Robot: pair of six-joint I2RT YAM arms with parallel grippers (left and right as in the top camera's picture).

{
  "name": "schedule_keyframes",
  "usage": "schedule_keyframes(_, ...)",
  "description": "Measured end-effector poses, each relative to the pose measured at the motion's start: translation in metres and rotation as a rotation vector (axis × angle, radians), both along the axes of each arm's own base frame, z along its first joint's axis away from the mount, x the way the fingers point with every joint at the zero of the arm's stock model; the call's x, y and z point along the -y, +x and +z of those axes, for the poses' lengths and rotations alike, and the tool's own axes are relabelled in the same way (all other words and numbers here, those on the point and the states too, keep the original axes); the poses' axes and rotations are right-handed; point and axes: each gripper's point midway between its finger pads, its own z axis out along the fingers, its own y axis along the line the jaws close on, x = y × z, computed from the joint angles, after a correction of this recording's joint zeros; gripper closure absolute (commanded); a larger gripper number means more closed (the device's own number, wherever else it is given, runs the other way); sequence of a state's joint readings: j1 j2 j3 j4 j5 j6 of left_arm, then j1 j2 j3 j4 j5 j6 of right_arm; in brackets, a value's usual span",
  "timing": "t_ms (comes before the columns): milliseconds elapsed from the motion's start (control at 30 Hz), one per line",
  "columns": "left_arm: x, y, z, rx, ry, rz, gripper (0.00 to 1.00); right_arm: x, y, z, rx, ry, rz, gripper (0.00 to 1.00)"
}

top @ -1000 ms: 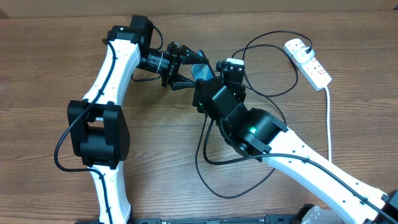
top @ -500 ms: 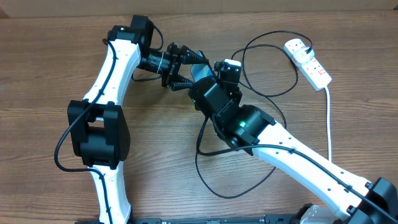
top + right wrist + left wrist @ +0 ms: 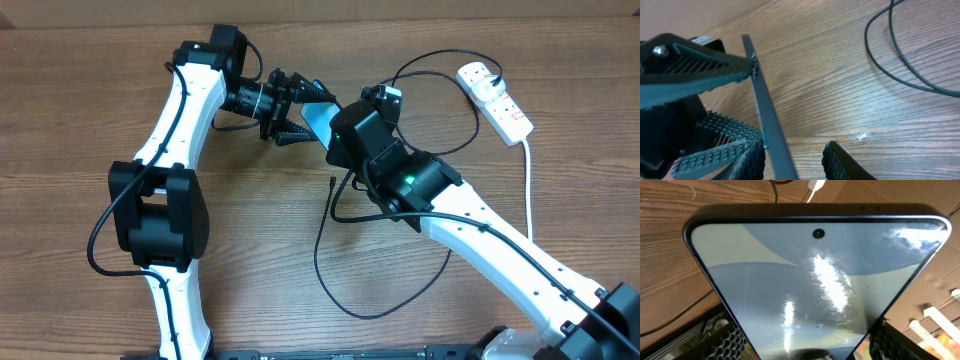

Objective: Plug charger to phone and switch on socket

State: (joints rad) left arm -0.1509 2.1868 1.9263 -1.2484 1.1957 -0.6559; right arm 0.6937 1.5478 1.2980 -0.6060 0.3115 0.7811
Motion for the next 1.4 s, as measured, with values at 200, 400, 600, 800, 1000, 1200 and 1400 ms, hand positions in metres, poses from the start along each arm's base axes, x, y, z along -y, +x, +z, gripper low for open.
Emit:
schedule_keyframes(200,0.0,0.0,0.0,0.0,0.0,0.0,0.34,-0.006,0.0,0.002,0.0,0.026,0.017,0.82)
schedule_keyframes(400,0.0,0.0,0.0,0.001,0.002,0.0,0.34,-0.01,0.0,0.003,0.0,0.042,0.034,0.95)
schedule_keyframes(600,0.0,0.001,-0.001,0.008,0.002,0.0,0.32,-0.014,0.0,0.007,0.004,0.061,0.045,0.96)
schedule_keyframes(800,0.001,0.009,0.001,0.059,-0.01,0.003,0.21,-0.014,0.003,0.01,0.026,0.056,0.042,0.96)
schedule_keyframes(1000,-0.004,0.029,-0.003,0.179,0.015,0.02,0.16,-0.003,0.01,0.013,0.057,0.033,-0.021,0.96)
schedule_keyframes(1200,-0.021,0.047,-0.002,0.257,0.02,0.058,0.15,0.014,0.018,0.019,0.087,0.103,-0.214,0.96)
schedule_keyframes(1400,-0.027,0.049,0.004,0.259,-0.013,0.07,0.21,0.013,0.018,0.019,0.025,0.367,-0.438,0.96)
